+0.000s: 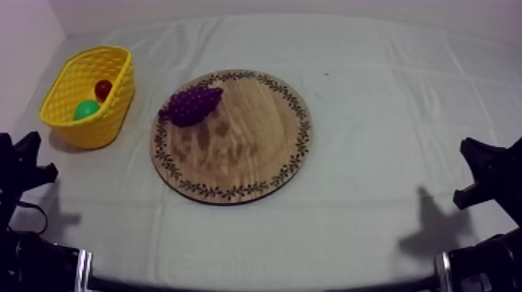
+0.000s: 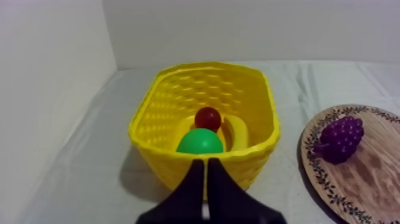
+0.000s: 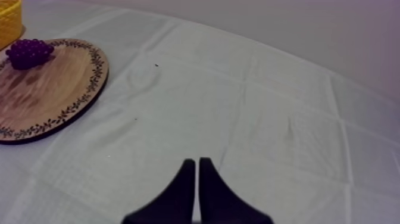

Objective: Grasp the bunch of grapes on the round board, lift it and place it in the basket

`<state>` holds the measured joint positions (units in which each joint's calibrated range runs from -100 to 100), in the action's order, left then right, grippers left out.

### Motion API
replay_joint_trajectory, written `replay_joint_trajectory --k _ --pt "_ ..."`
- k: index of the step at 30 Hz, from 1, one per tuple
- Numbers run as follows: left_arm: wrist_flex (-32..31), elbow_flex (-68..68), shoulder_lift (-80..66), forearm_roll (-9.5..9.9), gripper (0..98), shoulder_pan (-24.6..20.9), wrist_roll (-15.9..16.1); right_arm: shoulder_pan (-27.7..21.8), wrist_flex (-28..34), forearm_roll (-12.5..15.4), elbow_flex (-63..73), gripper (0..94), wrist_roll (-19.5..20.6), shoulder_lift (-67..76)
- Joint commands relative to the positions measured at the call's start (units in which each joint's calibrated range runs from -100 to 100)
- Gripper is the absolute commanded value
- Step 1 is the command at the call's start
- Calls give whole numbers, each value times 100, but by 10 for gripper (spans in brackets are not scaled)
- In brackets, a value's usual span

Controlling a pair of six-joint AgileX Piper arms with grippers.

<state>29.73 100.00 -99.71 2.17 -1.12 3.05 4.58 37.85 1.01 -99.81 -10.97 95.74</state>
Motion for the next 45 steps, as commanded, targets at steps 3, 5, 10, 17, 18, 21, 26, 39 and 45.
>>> replay_joint_trajectory --k 3,5,10,17,18,21,26,39,45 --pt "34 0 -29 35 0 593 -59 2 -3 -1 3 4 0 1" --pt "34 0 -29 40 0 593 -51 2 -3 -1 3 4 0 1" --pt "34 0 -29 48 0 593 -48 2 -3 -1 3 4 0 1" --pt "58 0 -29 44 0 593 -66 2 -3 -1 3 4 0 1" --pt "60 0 -29 43 0 593 -70 2 -3 -1 3 4 0 1" --pt "64 0 -29 39 0 595 -62 2 -3 -1 3 4 0 1" --pt "6 -7 -24 41 0 618 -33 2 -3 -1 3 4 0 1" --pt "-38 -1239 1167 27 0 762 -165 2 -3 -1 3 4 0 1" --pt "416 -2541 2092 43 0 948 -226 2 -3 -1 3 4 0 1"
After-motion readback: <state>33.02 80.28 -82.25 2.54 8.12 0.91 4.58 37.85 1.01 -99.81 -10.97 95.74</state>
